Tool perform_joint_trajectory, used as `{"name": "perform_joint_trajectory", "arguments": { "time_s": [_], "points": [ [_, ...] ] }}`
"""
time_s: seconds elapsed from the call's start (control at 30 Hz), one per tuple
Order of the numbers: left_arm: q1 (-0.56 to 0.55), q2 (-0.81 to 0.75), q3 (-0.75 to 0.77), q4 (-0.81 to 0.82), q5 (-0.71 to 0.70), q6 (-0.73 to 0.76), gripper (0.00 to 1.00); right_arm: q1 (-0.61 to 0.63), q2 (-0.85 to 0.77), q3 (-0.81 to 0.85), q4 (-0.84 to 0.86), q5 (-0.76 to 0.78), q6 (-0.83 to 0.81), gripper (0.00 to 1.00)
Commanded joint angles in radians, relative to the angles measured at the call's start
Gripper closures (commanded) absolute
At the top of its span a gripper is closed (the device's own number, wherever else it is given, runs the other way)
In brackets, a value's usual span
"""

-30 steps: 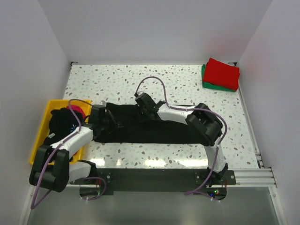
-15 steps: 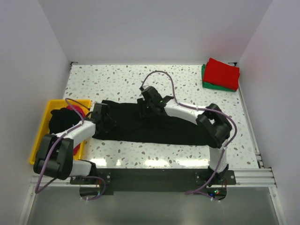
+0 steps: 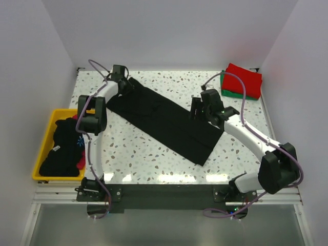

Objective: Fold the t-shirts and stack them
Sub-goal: Fold the tshirt

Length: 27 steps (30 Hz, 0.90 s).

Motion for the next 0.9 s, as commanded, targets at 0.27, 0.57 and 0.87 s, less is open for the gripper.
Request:
{"name": "perform_joint_trajectory", "arguments": {
  "time_s": [0.27, 0.57, 0.87],
  "points": [
    [-0.004, -0.18, -0.122, 0.356, 0.453, 0.107, 0.4, -0.05, 0.111, -0.076, -0.007, -0.009, -0.042, 0.38],
    [-0.033, -0.444, -0.452, 0.445, 0.372, 0.012, 0.45, -0.047, 0.125, -0.22, 0.036, 0.025, 0.008, 0.38],
    [-0.036, -0.52, -0.619, 0.411, 0.234, -0.068, 0.55, -0.004, 0.03, -0.406, 0.072, -0.049, 0.12, 0.37]
  ]
}}
